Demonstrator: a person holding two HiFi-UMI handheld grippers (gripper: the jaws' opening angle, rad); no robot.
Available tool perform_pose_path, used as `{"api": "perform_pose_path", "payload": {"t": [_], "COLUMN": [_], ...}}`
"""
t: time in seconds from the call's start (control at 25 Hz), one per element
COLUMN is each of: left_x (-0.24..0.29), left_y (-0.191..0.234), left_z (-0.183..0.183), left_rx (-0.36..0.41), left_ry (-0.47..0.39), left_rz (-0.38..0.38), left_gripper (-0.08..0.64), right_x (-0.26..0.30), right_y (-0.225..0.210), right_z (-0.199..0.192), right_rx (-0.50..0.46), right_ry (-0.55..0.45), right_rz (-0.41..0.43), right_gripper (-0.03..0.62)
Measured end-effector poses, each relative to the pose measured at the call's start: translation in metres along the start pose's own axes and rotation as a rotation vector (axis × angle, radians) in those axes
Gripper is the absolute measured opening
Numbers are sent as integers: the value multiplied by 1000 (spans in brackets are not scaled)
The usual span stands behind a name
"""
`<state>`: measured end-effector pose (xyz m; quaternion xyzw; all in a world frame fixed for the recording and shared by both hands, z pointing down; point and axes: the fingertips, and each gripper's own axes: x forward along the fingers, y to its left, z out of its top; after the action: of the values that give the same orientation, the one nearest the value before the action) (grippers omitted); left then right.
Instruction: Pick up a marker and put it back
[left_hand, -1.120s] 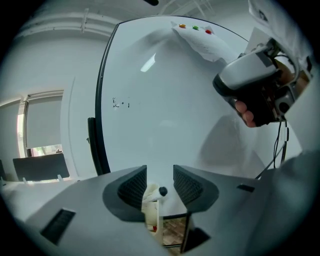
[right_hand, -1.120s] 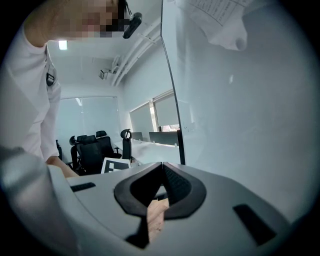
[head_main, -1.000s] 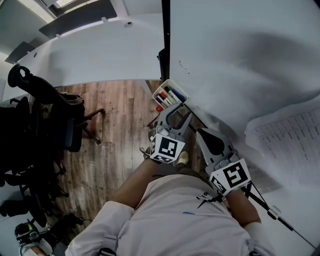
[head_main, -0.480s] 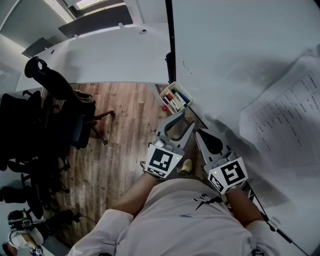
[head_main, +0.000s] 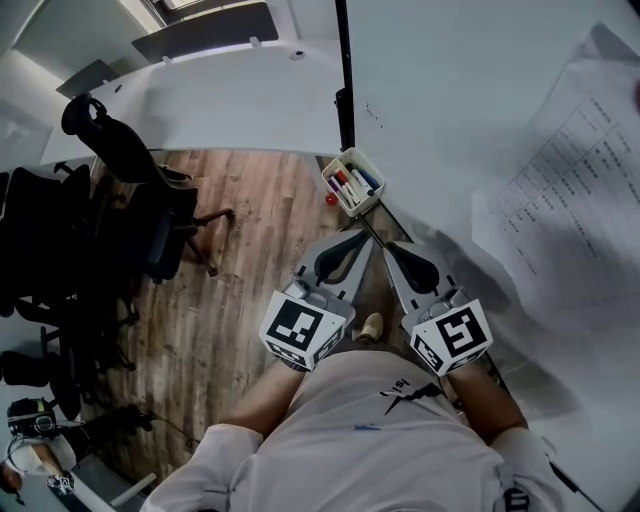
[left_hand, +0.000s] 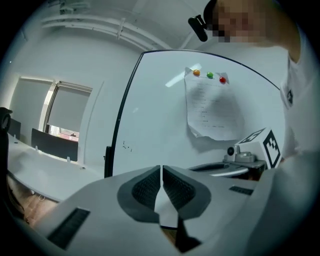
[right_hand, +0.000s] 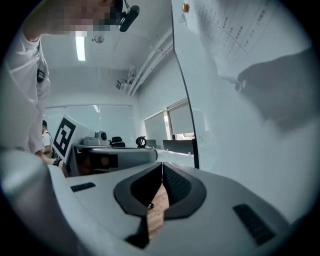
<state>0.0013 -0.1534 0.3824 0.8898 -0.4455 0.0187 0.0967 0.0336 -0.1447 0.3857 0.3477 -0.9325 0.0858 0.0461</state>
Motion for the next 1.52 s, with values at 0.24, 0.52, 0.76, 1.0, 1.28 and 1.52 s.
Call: {"api": "perform_pose_path", "payload": {"t": [0.24, 0.52, 0.76, 1.0, 1.28, 1.52], "left_x": [-15, -30, -58, -91, -143, -174], "left_y": [-8, -19, -21, -28, -35, -50], "left_z": [3, -6, -6, -4, -10, -8], "left_rx": [-7, -15, -8, 5, -15, -11], "left_ry": [-11, 9, 17, 5, 1, -18], "left_rz": [37, 54, 82, 43, -32, -92], "left_gripper": [12, 12, 12, 12, 12, 12], "right_x": [-6, -12, -13, -19, -33, -51], "right_y": [8, 18, 39, 67, 120, 151], "right_z": [3, -2, -4, -2, -7, -10], "right_rx": [-6, 7, 22, 23, 12, 0], "right_ry": [-13, -14, -19, -36, -17, -18], "right_rz": [28, 60, 71, 27, -61, -124], "right_gripper": [14, 14, 14, 14, 14, 14]}}
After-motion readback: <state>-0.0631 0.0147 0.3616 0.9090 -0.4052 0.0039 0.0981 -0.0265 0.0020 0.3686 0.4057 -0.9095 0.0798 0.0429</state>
